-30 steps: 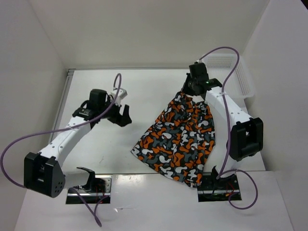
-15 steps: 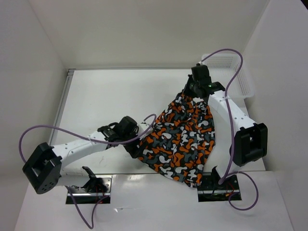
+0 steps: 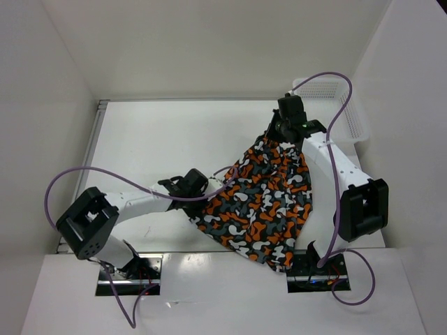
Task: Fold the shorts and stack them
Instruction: Flatten the shorts out
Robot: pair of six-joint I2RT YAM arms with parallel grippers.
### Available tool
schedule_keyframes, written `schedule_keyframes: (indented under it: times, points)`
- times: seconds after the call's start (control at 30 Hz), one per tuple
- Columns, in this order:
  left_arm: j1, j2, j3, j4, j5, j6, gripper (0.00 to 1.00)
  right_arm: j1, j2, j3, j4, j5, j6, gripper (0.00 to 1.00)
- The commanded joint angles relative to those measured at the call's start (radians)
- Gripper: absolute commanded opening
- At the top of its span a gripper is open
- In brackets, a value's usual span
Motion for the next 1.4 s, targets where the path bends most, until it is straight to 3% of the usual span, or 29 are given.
schedule_keyframes:
  times: [0.0,0.13,0.27,0.6,0.8,1.1,1.2,1.37]
  points:
    - [0.008,-0.009,0.057,-0.078,-0.045,0.006,0.00,-0.002,-0.050,-0.006,0.048,0.003,0.004,0.00]
    - [0.073,-0.121,0.178,-0.201,-0.114,0.006,0.00,-0.002,-0.070,-0.006,0.048,0.003,-0.005,0.00]
    - [0.237,-0.257,0.391,-0.300,-0.139,0.006,0.00,-0.002,-0.100,0.049,0.011,0.003,-0.014,0.00]
    - [0.489,-0.279,0.854,-0.313,-0.012,0.006,0.00,-0.002,-0.257,0.213,-0.069,-0.092,-0.043,0.00]
    - [0.542,-0.329,1.119,-0.348,-0.036,0.006,0.00,-0.002,-0.392,0.369,-0.149,-0.092,-0.063,0.01]
    - [0.542,-0.355,1.520,-0.422,-0.098,0.006,0.00,-0.002,-0.424,0.782,-0.293,-0.141,-0.108,0.02]
    - [0.542,-0.355,1.644,-0.452,-0.110,0.006,0.00,0.010,-0.433,0.819,-0.302,-0.161,-0.108,0.02]
    - [0.542,-0.355,1.708,-0.474,-0.110,0.006,0.00,0.010,-0.452,0.819,-0.302,-0.183,-0.099,0.02]
